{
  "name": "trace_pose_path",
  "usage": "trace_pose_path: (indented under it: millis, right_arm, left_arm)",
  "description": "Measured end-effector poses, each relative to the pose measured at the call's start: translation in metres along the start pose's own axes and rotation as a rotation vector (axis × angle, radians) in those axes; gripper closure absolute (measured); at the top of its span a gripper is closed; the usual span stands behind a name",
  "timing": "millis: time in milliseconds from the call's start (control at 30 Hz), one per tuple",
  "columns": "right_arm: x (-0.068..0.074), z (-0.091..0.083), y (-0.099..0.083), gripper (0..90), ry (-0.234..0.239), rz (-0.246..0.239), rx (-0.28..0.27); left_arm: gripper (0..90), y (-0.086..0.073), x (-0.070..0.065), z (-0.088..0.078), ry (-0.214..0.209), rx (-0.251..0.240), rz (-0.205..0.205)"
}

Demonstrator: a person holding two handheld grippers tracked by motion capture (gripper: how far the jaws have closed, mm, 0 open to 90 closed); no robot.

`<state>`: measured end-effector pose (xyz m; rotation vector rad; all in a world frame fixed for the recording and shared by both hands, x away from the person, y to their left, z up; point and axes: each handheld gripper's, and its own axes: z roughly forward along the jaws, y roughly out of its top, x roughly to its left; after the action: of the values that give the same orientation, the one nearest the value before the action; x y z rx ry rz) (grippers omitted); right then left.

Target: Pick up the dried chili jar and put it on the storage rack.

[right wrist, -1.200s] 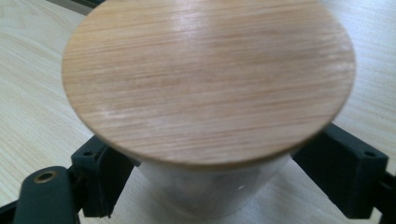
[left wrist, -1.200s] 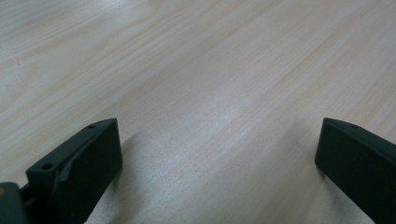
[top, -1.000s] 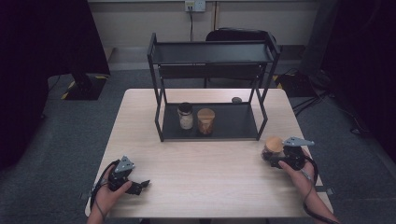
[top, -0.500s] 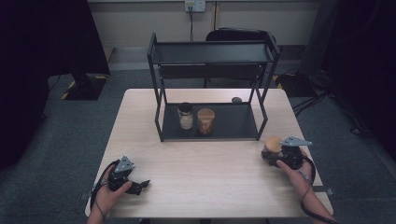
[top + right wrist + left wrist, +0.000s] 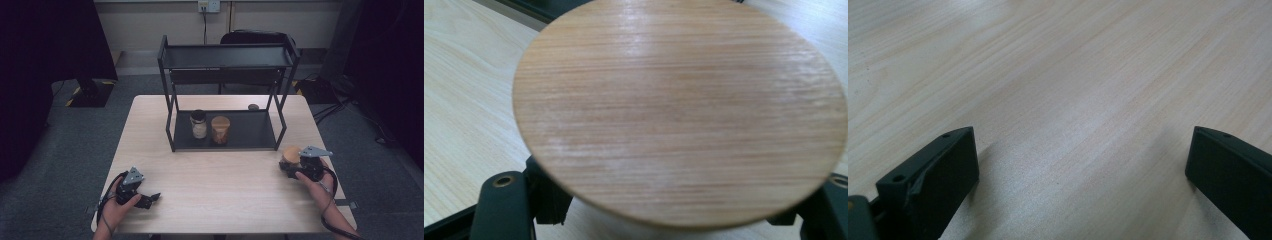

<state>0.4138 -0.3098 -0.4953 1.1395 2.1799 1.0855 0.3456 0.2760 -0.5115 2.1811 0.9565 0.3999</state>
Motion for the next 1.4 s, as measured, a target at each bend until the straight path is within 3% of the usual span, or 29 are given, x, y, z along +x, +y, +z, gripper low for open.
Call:
trace_pose_path:
  millis: [700,1400]
  right_arm:
    - [0.019,0.006,0.023,25.2,0.08,-0.031,0.008]
    - [0.036,0.022,0.041,25.2,0.126,-0.046,0.016]
  left_arm:
    - [0.1,0.0,0.0,0.0,0.0,0.0,0.0]
    - [0.1,0.0,0.0,0.0,0.0,0.0,0.0]
